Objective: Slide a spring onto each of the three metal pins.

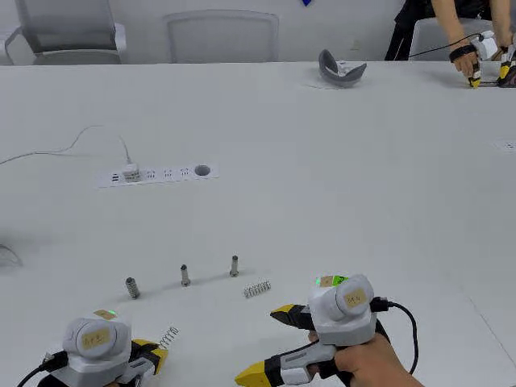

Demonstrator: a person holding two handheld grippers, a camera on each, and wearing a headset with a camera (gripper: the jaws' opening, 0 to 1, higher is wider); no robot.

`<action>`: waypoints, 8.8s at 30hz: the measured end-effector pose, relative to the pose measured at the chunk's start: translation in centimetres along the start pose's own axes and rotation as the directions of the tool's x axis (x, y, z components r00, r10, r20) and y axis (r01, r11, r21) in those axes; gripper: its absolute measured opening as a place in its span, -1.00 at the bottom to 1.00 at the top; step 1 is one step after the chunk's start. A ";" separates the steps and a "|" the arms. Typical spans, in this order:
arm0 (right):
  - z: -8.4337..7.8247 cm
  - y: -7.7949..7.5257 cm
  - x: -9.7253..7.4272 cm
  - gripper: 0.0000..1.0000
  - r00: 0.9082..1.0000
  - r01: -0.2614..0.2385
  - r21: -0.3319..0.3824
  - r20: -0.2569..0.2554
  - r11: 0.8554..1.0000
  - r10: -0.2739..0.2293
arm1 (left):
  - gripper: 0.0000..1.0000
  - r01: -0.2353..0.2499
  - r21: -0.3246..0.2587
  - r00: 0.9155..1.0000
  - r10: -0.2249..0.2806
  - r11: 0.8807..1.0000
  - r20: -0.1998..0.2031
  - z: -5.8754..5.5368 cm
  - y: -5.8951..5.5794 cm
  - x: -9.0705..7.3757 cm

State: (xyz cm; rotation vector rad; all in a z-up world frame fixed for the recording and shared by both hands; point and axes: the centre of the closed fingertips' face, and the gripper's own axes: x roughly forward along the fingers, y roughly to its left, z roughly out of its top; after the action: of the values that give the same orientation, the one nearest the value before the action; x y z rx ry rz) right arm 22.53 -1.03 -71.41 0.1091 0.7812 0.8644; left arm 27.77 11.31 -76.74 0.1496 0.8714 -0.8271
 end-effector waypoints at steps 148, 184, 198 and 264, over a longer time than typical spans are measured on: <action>9.9 7.0 -0.7 -0.76 0.850 -0.454 -0.559 -0.506 0.693 0.148 | -0.71 0.279 0.457 0.898 -0.397 0.845 0.187 11.3 -10.7 -6.5; 9.2 3.5 2.6 -0.76 0.871 -0.371 -0.532 -0.483 0.761 0.086 | -0.33 0.132 0.221 0.953 -0.185 0.966 0.241 6.2 -1.9 -8.7; 8.3 -0.1 3.9 -0.76 0.871 -0.306 -0.546 -0.491 0.780 -0.002 | -0.17 0.051 0.133 0.962 -0.084 0.990 0.260 5.2 1.5 -9.9; 12.4 -6.5 11.6 -0.75 0.897 -0.217 -0.595 -0.435 0.774 -0.083 | 0.41 -0.038 -0.055 0.972 0.049 0.998 0.229 1.4 5.6 -11.1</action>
State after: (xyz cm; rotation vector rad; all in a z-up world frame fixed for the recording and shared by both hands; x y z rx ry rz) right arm 39.42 5.69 -71.57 -0.6940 0.8663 1.2074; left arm 28.50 21.00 -68.85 0.0277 0.6673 -0.7640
